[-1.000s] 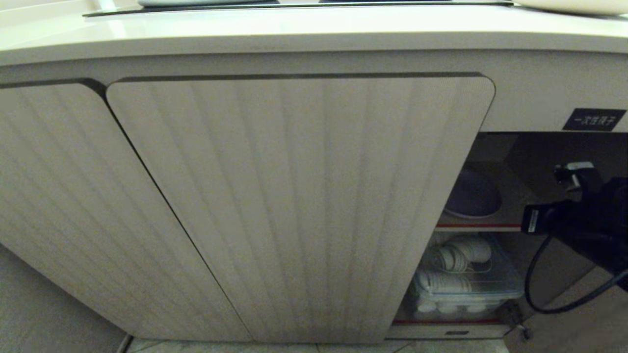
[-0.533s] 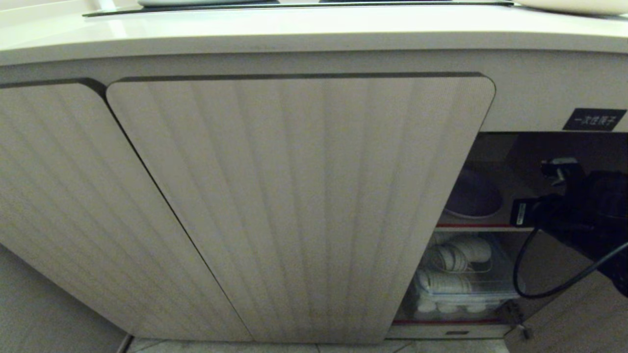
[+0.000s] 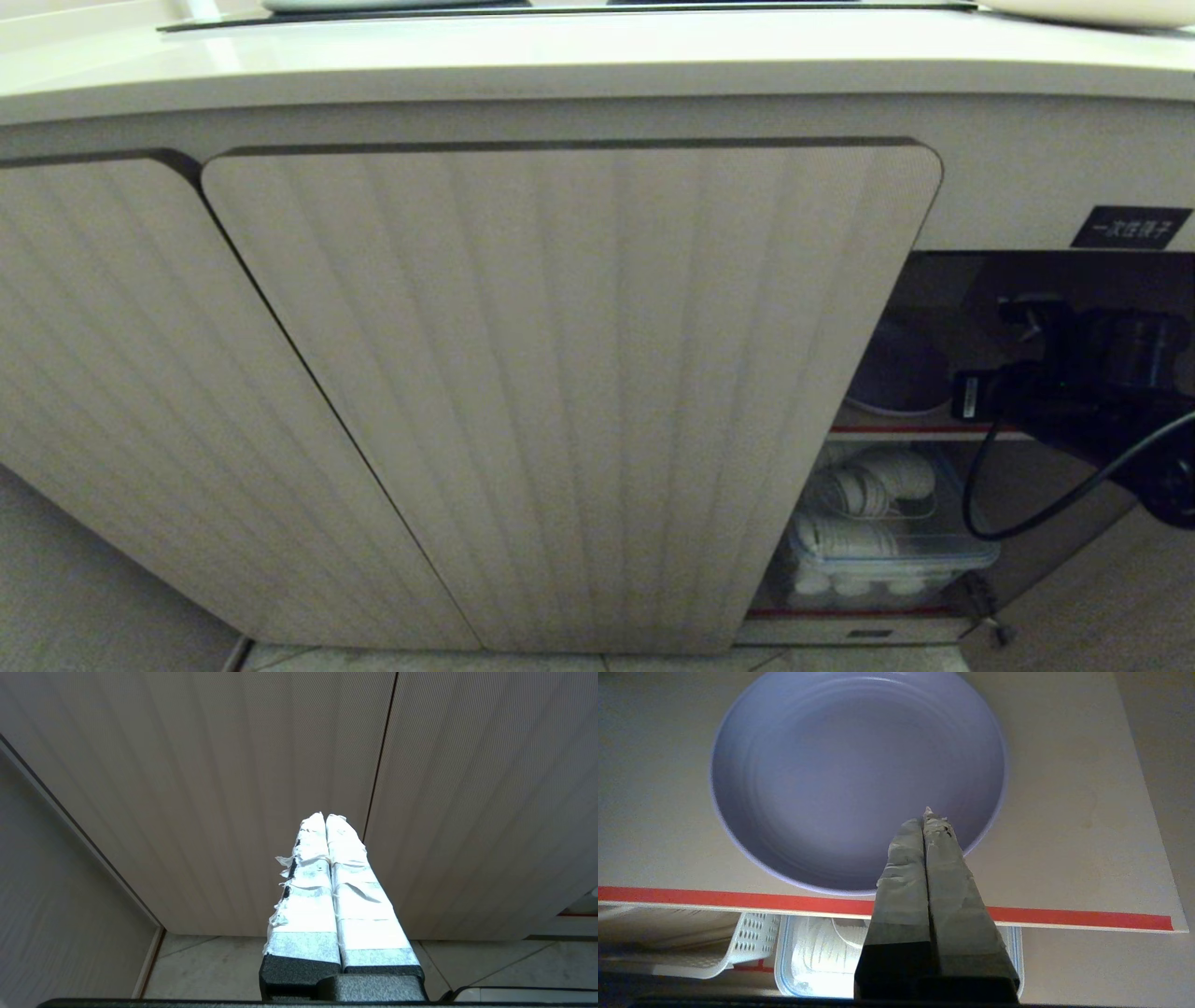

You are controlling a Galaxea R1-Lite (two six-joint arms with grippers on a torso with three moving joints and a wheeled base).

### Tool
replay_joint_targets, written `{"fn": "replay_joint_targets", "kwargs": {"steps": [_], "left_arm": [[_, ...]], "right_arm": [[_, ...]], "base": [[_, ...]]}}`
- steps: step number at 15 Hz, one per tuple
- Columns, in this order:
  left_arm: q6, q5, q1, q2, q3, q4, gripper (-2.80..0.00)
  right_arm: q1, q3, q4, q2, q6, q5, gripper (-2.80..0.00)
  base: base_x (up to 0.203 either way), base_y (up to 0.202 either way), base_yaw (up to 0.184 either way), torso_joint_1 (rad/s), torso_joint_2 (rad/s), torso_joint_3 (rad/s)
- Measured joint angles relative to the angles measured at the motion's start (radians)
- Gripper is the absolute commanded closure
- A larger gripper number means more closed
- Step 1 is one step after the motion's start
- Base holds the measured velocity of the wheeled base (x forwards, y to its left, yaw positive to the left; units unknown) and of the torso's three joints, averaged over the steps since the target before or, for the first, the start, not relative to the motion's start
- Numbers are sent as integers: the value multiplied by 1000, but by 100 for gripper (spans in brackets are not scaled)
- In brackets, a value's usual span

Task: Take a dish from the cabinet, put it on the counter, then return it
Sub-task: Take the plate from the cabinet

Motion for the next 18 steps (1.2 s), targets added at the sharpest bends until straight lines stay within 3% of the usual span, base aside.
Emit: {"fn": "replay_joint_targets", "kwargs": {"steps": [18], "left_arm": [[0,0,0,0,0,0,0]], "right_arm": [[-9,-204,291,29,6,-1,0]], "base": [[0,0,0,0,0,0]]}}
